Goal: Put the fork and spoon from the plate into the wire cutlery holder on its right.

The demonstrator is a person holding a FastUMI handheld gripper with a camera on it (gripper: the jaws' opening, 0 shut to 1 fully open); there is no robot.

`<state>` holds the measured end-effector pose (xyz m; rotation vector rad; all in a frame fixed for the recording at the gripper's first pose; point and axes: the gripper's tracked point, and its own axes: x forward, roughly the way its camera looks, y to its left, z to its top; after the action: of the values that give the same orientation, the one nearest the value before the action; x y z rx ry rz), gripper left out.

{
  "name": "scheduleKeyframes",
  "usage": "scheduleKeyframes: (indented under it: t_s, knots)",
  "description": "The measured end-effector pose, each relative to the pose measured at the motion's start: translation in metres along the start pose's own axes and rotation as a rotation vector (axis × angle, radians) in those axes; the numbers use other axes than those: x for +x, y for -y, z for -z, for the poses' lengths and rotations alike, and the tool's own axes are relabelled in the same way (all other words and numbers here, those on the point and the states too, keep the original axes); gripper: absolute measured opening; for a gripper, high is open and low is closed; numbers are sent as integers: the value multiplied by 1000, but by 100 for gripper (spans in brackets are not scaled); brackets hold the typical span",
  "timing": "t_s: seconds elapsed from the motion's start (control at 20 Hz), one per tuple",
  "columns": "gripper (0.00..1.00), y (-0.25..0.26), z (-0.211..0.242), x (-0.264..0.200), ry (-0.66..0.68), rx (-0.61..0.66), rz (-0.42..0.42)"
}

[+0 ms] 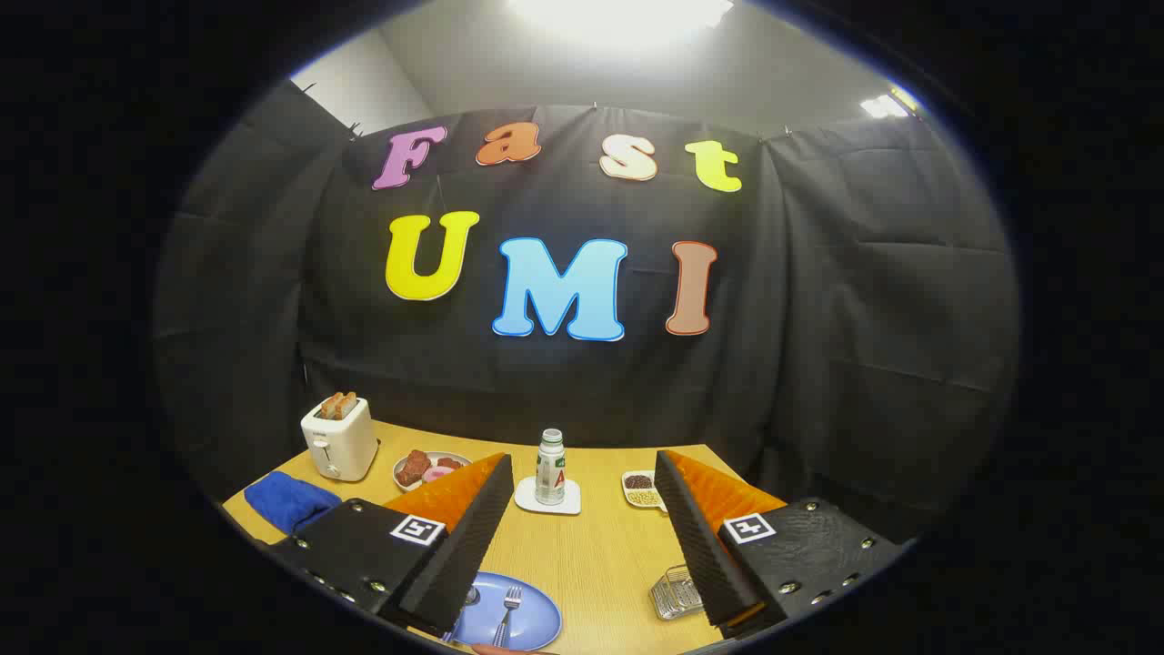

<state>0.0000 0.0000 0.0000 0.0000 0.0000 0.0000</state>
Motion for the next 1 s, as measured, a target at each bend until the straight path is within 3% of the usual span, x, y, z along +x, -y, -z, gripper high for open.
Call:
scheduleKeyframes:
  t_s: [1.0]
  knots:
    - [96,-22,35,18,-95,-27,-32]
